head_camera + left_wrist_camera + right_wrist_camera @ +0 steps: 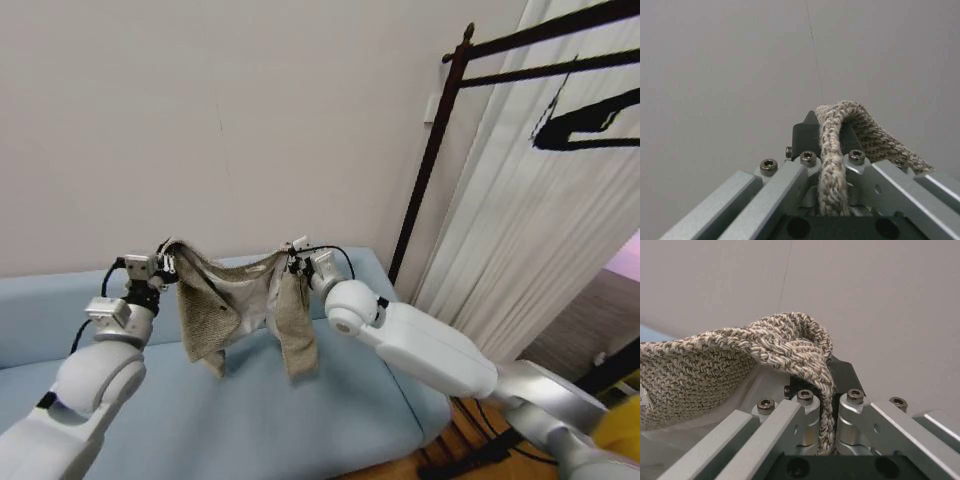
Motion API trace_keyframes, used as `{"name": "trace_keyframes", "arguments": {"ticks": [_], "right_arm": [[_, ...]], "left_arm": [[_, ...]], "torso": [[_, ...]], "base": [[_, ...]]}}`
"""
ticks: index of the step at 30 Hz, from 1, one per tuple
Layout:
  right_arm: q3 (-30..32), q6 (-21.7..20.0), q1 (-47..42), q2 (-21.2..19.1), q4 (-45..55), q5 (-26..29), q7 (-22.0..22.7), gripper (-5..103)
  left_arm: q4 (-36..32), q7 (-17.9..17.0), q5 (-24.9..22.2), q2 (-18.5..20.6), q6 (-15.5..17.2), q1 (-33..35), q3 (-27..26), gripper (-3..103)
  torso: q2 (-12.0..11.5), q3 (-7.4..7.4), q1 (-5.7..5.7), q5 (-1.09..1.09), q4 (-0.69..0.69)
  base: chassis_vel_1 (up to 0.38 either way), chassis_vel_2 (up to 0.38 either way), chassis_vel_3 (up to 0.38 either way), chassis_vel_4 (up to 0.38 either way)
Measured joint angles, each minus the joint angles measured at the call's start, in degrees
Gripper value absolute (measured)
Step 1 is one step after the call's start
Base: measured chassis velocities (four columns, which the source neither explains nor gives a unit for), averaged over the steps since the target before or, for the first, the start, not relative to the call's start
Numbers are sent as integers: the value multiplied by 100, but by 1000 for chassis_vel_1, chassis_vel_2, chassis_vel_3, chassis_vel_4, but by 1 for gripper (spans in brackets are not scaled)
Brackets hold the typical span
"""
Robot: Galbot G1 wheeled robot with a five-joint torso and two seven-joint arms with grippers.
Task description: Pick up the clothes from the sofa and hang them on the clothes hanger.
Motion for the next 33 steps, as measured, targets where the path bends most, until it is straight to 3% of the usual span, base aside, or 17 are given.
{"name": "trace_keyframes", "arguments": {"ticks": [4, 14, 16, 18, 21, 22, 24, 25, 26, 30, 31, 33], "right_arm": [[276, 64, 164, -265, -43, 513, -456, 2], [576, -78, 53, -392, 48, 1223, -479, -1], [650, -153, -33, -387, 86, 1282, -496, 2], [699, -214, -79, -386, 120, 1362, -508, 7], [775, -274, -124, -375, 197, 1770, -469, 24], [775, -274, -124, -375, 197, 1770, -469, 24], [833, -318, -119, -372, 222, 2264, -440, 30], [894, -388, -117, -372, 245, 2738, -364, 41], [918, -399, -122, -371, 247, 2885, -331, 41], [978, -436, -175, -410, 247, 3094, -315, 52], [990, -454, -209, -481, 265, 3167, -365, 62], [992, -487, -233, -549, 300, 3230, -411, 62]], "left_arm": [[82, -8, -636, 435, 297, -542, 12, 1], [600, 189, -1583, 1214, 753, -1819, 421, 1], [667, 227, -1720, 1316, 810, -1999, 481, 1], [702, 255, -1811, 1394, 844, -2093, 521, 1], [791, 361, -1963, 1601, 877, -2314, 666, 1], [791, 361, -1963, 1601, 877, -2314, 666, 1], [883, 389, -2084, 1709, 918, -2605, 902, 1], [967, 383, -2185, 1733, 978, -2920, 1141, 1], [1003, 376, -2217, 1735, 1002, -3060, 1245, 1], [1092, 362, -2307, 1737, 1046, -3415, 1503, 1], [1124, 362, -2337, 1741, 1056, -3548, 1600, 1], [1144, 362, -2356, 1742, 1064, -3634, 1667, 1]], "torso": [[0, 0, 0, 0, -1], [0, 0, 1, 0, 0], [0, 0, 0, 1, 1], [0, 0, 0, 0, 0], [0, 0, 0, 0, 1], [0, 0, 0, 0, 1], [0, 0, 0, 0, 2], [0, 0, 0, -1, 1], [0, 0, 0, -1, 0], [0, 0, 0, 0, 0], [0, 0, 0, 1, 0], [0, 0, 0, 0, 0]], "base": [[0, 0, 0, 0], [0, 0, 0, 0], [0, 0, 0, 0], [0, 0, 0, 0], [0, 0, 0, 0], [0, 0, 0, 0], [0, 0, 0, 0], [0, 0, 0, 0], [0, 0, 0, 0], [0, 0, 0, 0], [0, 0, 0, 0], [0, 0, 0, 0]]}}
